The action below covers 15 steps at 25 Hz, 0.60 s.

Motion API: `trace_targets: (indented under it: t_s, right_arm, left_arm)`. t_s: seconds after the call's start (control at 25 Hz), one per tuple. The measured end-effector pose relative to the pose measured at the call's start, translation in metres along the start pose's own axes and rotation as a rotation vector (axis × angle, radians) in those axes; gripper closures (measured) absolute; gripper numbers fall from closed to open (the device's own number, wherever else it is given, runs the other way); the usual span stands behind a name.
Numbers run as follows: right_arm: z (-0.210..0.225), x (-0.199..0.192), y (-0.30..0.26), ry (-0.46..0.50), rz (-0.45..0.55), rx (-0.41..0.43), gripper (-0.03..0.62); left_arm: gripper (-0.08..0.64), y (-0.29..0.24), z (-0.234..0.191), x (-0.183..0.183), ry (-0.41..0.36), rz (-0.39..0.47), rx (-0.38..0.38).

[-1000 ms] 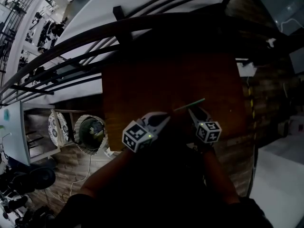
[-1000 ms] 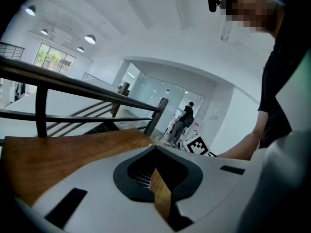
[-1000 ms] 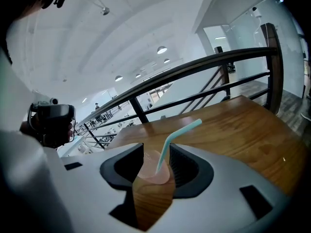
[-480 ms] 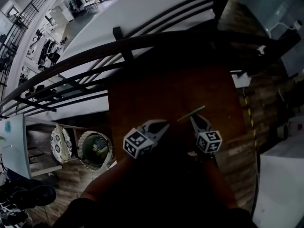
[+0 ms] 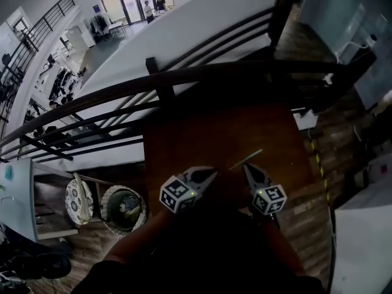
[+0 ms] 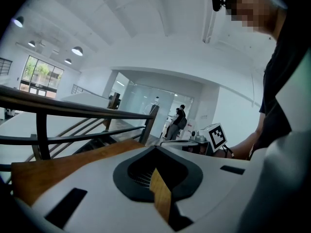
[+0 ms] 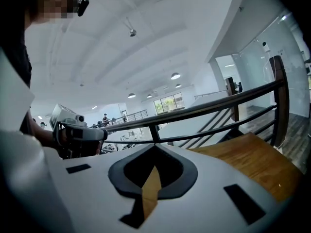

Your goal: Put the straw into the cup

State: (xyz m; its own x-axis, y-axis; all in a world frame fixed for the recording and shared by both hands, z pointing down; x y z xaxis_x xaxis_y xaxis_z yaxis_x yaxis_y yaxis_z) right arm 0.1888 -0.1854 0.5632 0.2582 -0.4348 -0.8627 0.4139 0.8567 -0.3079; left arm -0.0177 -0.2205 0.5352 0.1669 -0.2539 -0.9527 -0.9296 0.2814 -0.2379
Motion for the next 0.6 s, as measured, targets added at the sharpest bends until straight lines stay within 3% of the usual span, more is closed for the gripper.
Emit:
trace_targets:
  t_s: [0.6]
  right_arm:
    - [-0.038,0.000,0.027,0.089,-0.013,0.028,0.581]
  left_arm:
    - [0.549,0.021,0.011,-0.005,0.039,0.082,0.018]
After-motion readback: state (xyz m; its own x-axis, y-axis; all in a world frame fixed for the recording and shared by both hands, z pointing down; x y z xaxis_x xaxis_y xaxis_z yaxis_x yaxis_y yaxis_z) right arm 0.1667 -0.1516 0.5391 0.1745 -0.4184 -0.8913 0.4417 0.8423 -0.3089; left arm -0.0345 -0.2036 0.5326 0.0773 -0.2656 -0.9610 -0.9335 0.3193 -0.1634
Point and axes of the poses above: the fingertips, and each gripper's own axes: y backward along the fingers, z to its right, x out of its top, the point moved 7 cm from there along y, backward along the fingers, and after that the axes turned 9 degrees about -y, right-handed, at the moved point
